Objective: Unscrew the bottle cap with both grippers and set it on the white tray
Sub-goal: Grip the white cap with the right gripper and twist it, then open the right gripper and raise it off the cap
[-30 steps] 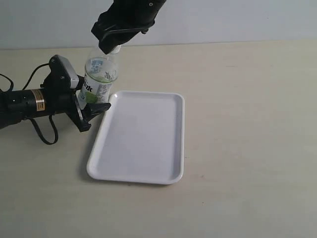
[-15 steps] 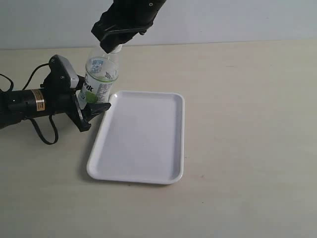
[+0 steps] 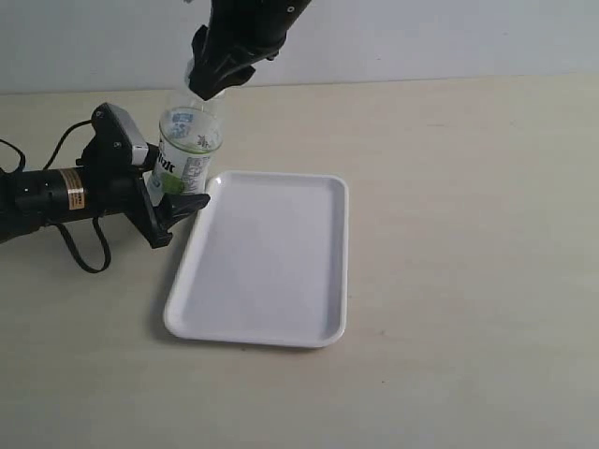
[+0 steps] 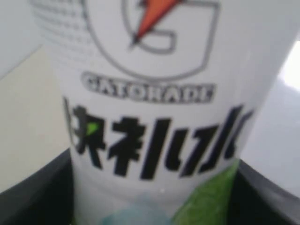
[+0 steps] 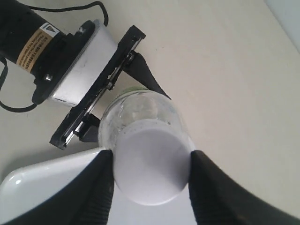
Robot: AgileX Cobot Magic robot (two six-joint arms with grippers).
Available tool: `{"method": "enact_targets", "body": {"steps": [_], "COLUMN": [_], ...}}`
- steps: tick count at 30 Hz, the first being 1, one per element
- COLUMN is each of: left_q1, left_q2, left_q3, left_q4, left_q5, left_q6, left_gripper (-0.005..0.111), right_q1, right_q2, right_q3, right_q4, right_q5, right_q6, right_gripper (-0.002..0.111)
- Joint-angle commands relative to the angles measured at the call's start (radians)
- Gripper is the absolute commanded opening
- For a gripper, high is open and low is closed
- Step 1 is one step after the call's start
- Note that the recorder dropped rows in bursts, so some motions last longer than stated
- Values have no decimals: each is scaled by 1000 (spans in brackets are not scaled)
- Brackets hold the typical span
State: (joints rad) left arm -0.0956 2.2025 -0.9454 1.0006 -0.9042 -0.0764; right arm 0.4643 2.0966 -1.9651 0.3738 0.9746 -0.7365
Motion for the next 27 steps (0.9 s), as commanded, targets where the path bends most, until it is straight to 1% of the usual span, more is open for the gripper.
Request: {"method": "enact_targets", "body": {"steps": [1,14,18,21,27], "left_q1": [-5,-5,-5,-5,-5], "left_q2": [-16,-16,-16,-16,-16], "left_q3": [3,3,3,3,3], "left_q4": [14,14,14,18,24], "left_q5": [-13,-15,-17,-17,-61], "left_q6": [-33,-36,-36,-36,-62], "left_gripper": [0,0,0,0,0], "right_q1": [1,1,1,1,1], "right_q2": [0,0,0,0,0], "right_q3": [-8,-8,-8,-8,-8], "right_q4": [-15,-7,28,71,115], "right_q5": [-21,-13,-9,14,26], "right_q6": [-126,-428,-579,-738,-876], "right_gripper": [0,0,0,0,0]}}
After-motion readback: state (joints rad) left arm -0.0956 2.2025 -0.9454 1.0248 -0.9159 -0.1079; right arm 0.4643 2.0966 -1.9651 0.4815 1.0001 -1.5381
